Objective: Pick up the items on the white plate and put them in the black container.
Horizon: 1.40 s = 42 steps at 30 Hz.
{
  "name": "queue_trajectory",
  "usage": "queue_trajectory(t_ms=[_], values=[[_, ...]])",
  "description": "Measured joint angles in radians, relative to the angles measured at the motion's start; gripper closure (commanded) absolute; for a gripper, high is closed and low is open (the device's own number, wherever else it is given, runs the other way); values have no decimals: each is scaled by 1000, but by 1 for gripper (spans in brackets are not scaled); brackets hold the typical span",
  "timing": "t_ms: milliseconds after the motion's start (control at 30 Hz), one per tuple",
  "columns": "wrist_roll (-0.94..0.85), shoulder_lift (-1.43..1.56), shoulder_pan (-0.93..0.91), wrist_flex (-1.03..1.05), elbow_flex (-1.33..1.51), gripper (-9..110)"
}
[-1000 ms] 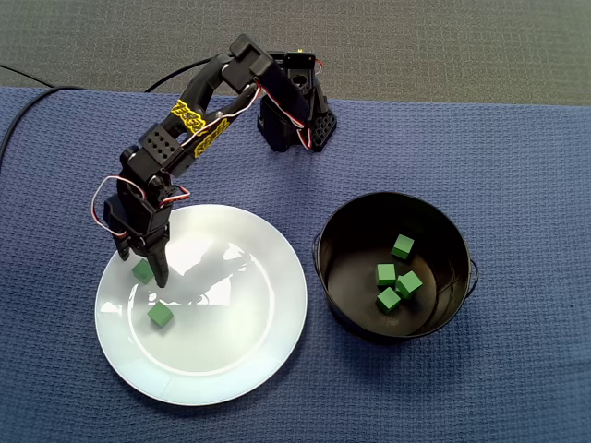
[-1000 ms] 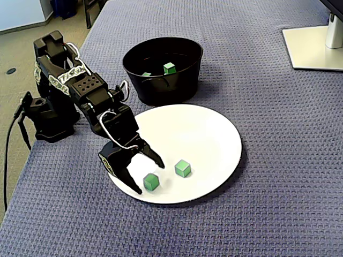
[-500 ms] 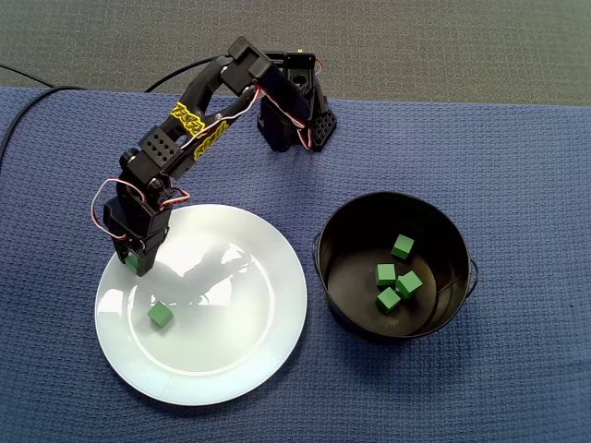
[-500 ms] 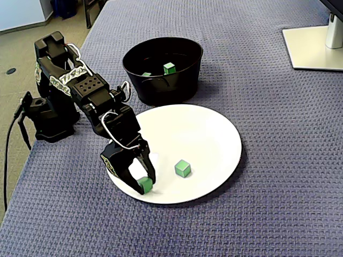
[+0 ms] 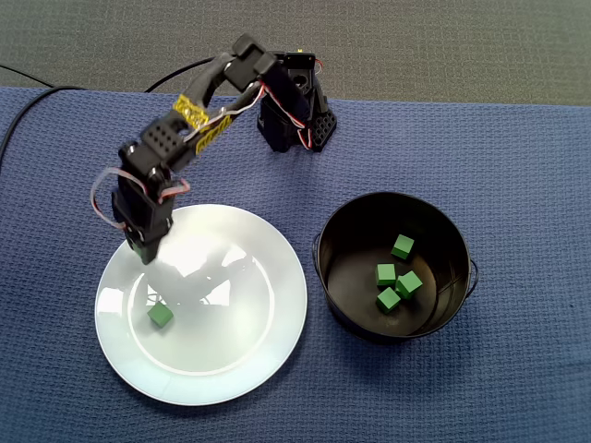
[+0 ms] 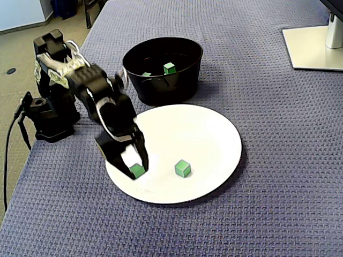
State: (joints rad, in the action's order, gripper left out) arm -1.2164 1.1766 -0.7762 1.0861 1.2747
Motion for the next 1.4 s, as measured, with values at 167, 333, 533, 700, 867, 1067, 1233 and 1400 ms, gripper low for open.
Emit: queue_trajectory(t_ms=[167, 333, 533, 700, 867, 1067, 1233, 1400], values=[[359, 132, 43, 313, -285, 102], [756, 273, 190, 485, -545, 102], [1020, 446, 591, 531, -649, 102], [974, 477, 1026, 502, -520, 102], [877, 477, 1305, 339, -181, 102], [804, 391, 1358, 109, 175, 102], [712, 325, 1355, 44, 287, 77], [673, 324, 1355, 63, 301, 52]])
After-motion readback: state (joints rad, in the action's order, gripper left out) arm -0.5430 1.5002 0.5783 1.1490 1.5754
